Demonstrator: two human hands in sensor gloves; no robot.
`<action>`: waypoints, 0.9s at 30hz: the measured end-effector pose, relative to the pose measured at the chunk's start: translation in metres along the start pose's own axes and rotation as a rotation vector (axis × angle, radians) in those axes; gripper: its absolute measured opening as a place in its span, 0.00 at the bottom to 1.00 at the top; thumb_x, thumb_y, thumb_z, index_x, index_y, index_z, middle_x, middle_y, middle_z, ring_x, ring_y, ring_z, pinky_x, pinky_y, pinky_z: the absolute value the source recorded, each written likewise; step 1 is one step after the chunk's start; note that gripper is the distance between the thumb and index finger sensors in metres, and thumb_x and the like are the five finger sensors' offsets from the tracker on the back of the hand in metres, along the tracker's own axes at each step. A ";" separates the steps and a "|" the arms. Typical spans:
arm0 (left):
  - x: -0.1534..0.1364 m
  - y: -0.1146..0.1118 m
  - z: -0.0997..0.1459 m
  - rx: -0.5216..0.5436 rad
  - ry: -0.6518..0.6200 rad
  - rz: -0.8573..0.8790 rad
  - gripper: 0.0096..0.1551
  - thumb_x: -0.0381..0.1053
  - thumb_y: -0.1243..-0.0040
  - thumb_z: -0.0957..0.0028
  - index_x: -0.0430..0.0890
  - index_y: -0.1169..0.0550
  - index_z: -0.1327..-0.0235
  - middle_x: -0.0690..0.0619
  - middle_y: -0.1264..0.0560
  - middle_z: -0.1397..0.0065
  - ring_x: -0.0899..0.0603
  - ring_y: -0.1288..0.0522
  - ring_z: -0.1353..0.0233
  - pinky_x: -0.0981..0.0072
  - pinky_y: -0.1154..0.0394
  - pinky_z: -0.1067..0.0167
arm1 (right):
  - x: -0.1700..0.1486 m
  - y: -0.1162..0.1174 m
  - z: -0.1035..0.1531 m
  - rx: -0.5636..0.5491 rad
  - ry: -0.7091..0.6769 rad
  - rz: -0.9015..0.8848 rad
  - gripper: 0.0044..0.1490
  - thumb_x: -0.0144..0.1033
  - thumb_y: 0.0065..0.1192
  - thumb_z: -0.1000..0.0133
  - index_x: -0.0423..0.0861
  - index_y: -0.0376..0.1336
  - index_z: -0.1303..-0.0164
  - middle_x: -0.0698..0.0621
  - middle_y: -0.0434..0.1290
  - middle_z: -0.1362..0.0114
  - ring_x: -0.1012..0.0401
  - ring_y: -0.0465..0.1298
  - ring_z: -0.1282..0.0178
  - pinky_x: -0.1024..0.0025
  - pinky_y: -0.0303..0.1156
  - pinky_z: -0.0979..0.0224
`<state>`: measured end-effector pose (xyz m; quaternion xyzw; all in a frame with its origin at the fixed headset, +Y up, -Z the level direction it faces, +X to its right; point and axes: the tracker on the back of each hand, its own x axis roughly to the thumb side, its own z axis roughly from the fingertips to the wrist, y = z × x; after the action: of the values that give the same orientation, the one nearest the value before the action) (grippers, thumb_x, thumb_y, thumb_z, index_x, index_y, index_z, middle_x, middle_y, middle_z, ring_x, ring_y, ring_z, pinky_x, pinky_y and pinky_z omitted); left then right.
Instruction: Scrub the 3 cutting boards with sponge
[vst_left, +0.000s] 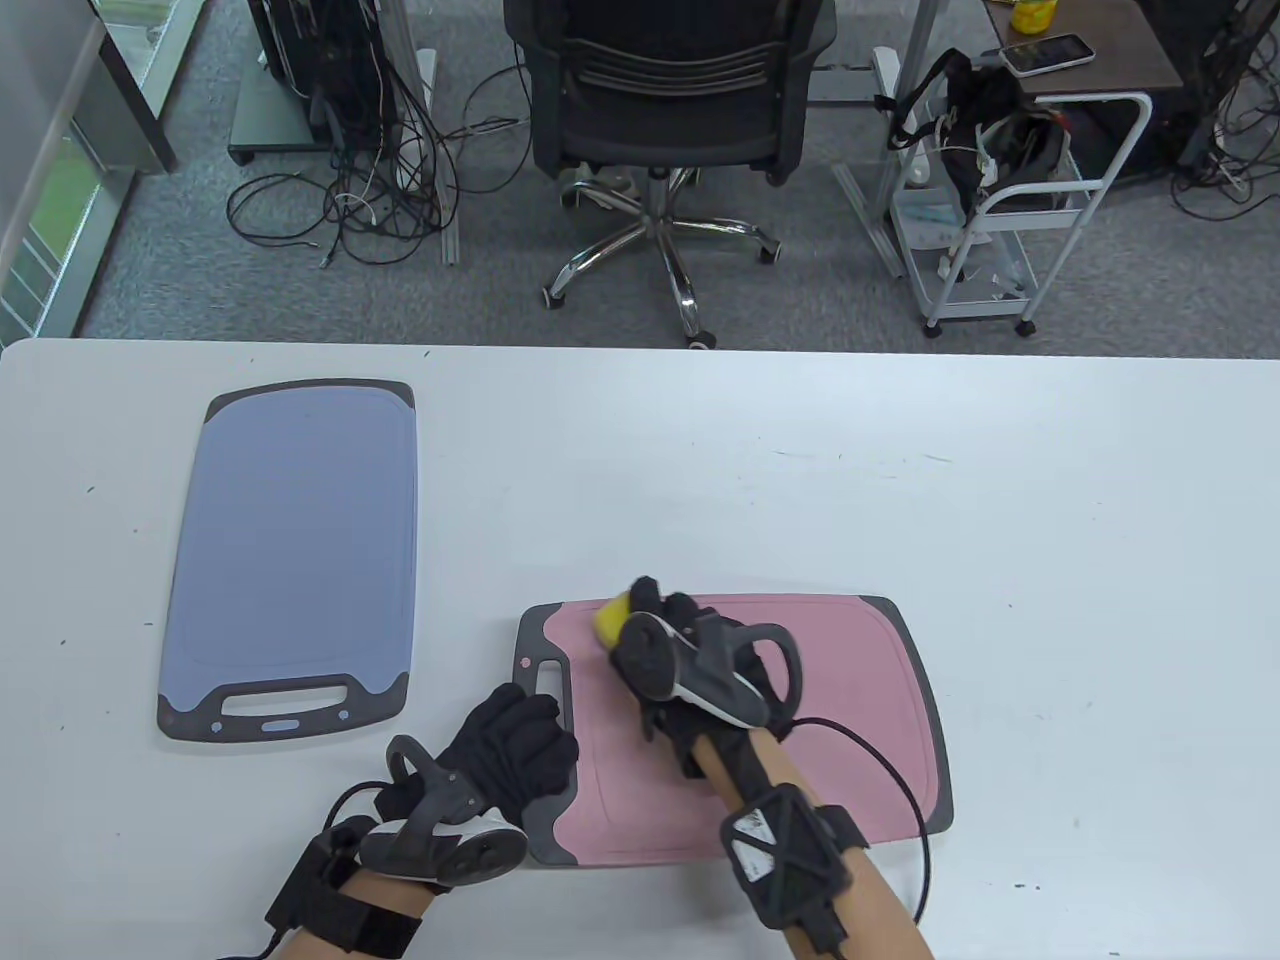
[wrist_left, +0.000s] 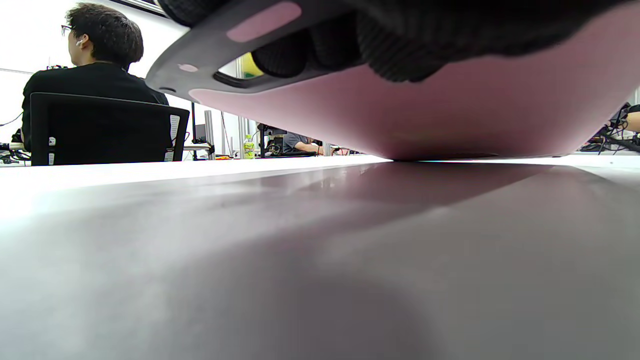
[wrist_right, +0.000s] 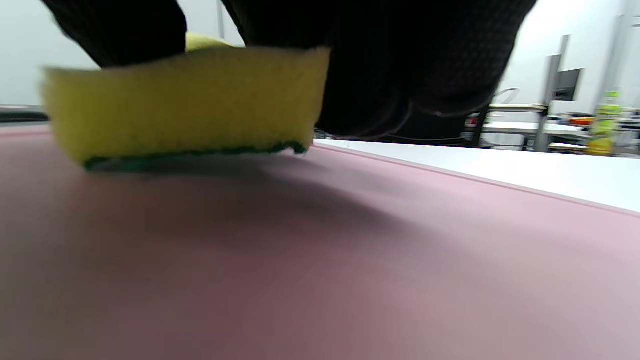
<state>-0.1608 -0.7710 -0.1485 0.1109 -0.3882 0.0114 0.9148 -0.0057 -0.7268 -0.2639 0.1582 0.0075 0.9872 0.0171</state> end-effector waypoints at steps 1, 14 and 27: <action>0.000 0.000 0.000 0.001 -0.001 0.001 0.25 0.54 0.37 0.38 0.54 0.35 0.33 0.57 0.30 0.29 0.43 0.32 0.20 0.39 0.38 0.23 | 0.007 0.000 -0.004 0.005 -0.007 0.007 0.47 0.59 0.60 0.48 0.44 0.57 0.23 0.45 0.71 0.34 0.56 0.78 0.49 0.55 0.75 0.41; 0.001 0.000 -0.001 0.000 0.001 0.002 0.25 0.53 0.37 0.38 0.54 0.35 0.33 0.56 0.30 0.29 0.42 0.33 0.20 0.38 0.38 0.23 | -0.216 0.029 0.054 0.170 0.585 0.065 0.44 0.58 0.58 0.47 0.45 0.59 0.24 0.44 0.73 0.37 0.55 0.78 0.50 0.54 0.75 0.42; 0.001 0.000 -0.004 -0.005 -0.001 -0.002 0.25 0.54 0.37 0.38 0.54 0.35 0.33 0.56 0.30 0.29 0.42 0.32 0.20 0.38 0.38 0.23 | -0.107 0.021 0.047 0.121 0.118 -0.099 0.45 0.58 0.58 0.47 0.44 0.59 0.24 0.43 0.71 0.37 0.55 0.77 0.50 0.54 0.74 0.41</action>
<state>-0.1571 -0.7705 -0.1500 0.1089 -0.3884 0.0097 0.9150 0.1095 -0.7517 -0.2526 0.1001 0.0759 0.9905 0.0559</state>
